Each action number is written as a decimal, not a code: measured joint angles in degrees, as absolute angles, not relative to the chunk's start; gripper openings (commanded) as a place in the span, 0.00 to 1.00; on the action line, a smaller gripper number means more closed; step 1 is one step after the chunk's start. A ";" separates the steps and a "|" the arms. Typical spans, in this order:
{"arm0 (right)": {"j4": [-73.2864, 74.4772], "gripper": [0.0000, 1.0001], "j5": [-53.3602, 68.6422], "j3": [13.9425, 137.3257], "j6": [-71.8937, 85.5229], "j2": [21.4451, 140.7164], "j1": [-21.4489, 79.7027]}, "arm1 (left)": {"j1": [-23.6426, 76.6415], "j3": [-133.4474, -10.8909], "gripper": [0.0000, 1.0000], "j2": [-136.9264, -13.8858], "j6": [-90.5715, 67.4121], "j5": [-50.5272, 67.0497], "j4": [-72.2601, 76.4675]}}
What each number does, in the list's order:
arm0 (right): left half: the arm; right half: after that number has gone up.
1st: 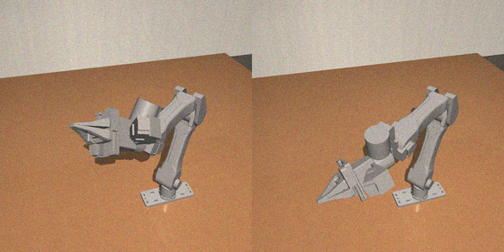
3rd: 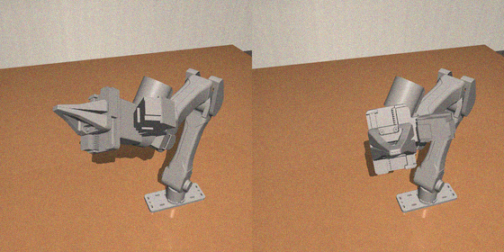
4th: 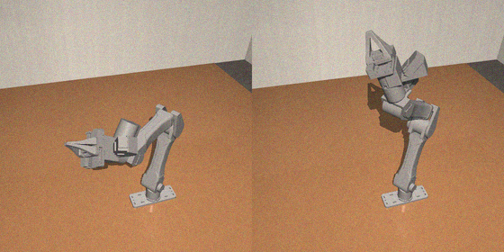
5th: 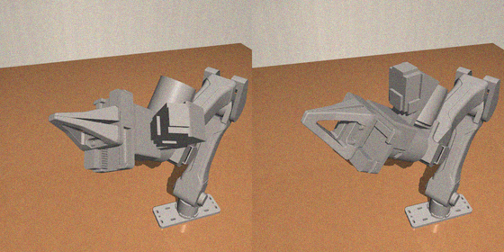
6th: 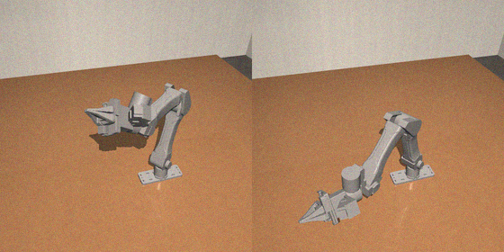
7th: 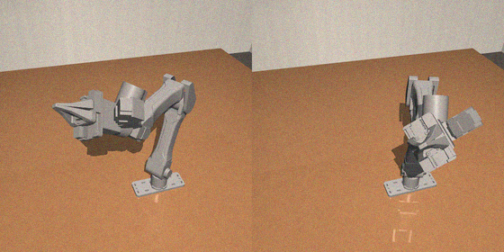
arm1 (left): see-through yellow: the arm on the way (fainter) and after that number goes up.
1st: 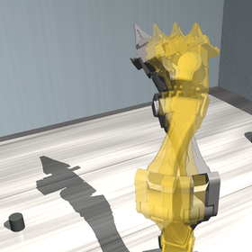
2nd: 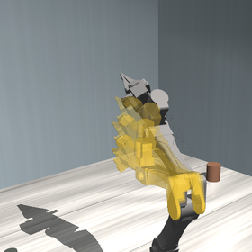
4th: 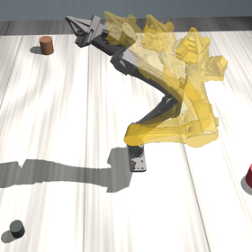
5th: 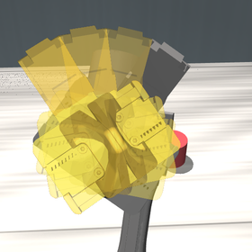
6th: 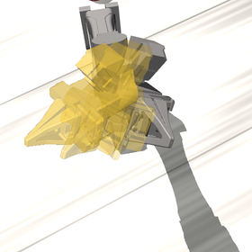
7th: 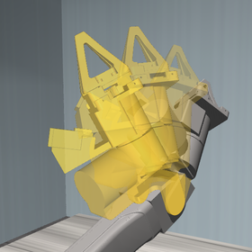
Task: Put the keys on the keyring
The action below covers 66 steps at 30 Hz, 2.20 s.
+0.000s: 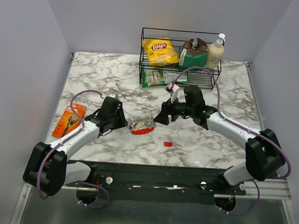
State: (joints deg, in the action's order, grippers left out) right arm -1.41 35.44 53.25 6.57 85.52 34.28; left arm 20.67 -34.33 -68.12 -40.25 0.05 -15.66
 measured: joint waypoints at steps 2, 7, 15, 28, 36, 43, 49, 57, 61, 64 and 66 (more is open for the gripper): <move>-1.21 0.77 35.31 53.71 7.01 85.86 34.28 | 24.32 -37.19 0.47 -69.38 -37.52 -2.72 -17.02; -0.32 0.77 33.91 54.52 8.69 86.43 34.26 | 29.69 -41.78 0.47 -74.32 -32.77 -7.86 -20.03; 0.30 0.77 33.06 54.54 10.55 86.74 33.47 | 35.09 -44.42 0.47 -80.82 -27.53 -14.68 -24.58; 0.75 0.77 33.08 54.54 10.68 86.74 32.97 | 39.62 -50.89 0.46 -89.54 -24.05 -23.24 -27.97; 1.23 0.77 33.08 54.54 10.61 86.74 32.45 | 39.62 -53.78 0.37 -93.38 -21.93 -23.70 -28.99; 1.39 0.77 33.10 54.54 10.59 86.74 32.14 | 39.62 -54.02 0.28 -93.82 -20.58 -23.64 -29.04; 1.41 0.77 33.08 54.52 10.55 86.74 32.14 | 39.57 -54.04 0.27 -93.78 -20.08 -23.20 -28.91; 1.41 0.77 33.12 54.52 10.50 86.74 32.14 | 38.28 -53.74 0.22 -91.68 -19.92 -20.88 -27.99; 1.41 0.77 33.12 54.52 10.48 86.74 32.14 | 37.30 -52.82 0.24 -90.35 -19.94 -19.75 -26.96; 1.41 0.77 33.12 54.52 10.41 86.74 32.14 | 35.94 -51.62 0.33 -88.53 -20.08 -18.13 -25.85; 1.43 0.77 33.15 54.52 10.35 86.74 32.12 | 34.20 -50.61 0.36 -86.72 -20.75 -15.75 -24.82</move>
